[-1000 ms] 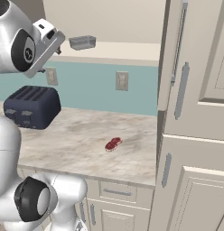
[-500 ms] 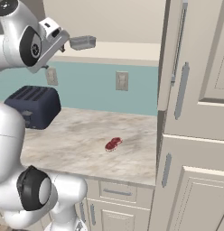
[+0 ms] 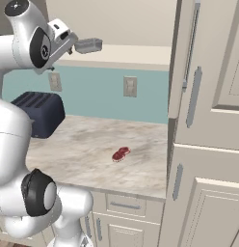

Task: Retrieve the tupperware from the cabinet, then place the raw meat into the tupperware to avoid contamination.

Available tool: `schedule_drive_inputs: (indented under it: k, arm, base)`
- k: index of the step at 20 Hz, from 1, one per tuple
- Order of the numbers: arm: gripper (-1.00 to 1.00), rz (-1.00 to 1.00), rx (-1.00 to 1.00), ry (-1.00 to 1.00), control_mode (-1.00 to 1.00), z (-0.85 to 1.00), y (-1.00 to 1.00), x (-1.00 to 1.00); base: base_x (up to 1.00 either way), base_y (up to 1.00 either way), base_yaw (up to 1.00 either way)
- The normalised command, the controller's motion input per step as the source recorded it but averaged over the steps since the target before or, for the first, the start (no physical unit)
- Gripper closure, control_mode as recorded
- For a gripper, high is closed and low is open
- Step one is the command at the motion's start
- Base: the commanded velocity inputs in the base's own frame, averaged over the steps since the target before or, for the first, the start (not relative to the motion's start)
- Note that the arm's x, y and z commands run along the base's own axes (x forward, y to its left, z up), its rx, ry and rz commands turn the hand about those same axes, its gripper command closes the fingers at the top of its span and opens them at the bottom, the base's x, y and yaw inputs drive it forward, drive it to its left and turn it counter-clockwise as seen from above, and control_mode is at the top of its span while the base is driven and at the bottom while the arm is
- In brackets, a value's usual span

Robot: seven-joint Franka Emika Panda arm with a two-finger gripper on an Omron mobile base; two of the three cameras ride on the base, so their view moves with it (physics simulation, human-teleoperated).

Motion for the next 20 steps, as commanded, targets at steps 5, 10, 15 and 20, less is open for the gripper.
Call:
schedule_drive_inputs:
  k: [5, 10, 15, 20]
  arm:
    - [-1.00, -0.02, 0.05, 0.00, -1.00, 0.00, 0.03, 0.20]
    - [-1.00, -0.01, 0.05, 0.00, -1.00, 0.00, 0.05, 0.22]
    - [-1.00, -0.01, 0.05, 0.00, -1.00, 0.00, 0.04, 0.19]
    - [-1.00, -0.01, 0.05, -0.03, -1.00, 0.00, 0.03, 0.14]
  base:
    - [0.00, 0.00, 0.00]
    - [0.00, 0.00, 0.00]
    - [0.00, 0.00, 0.00]
    - [0.00, 0.00, 0.00]
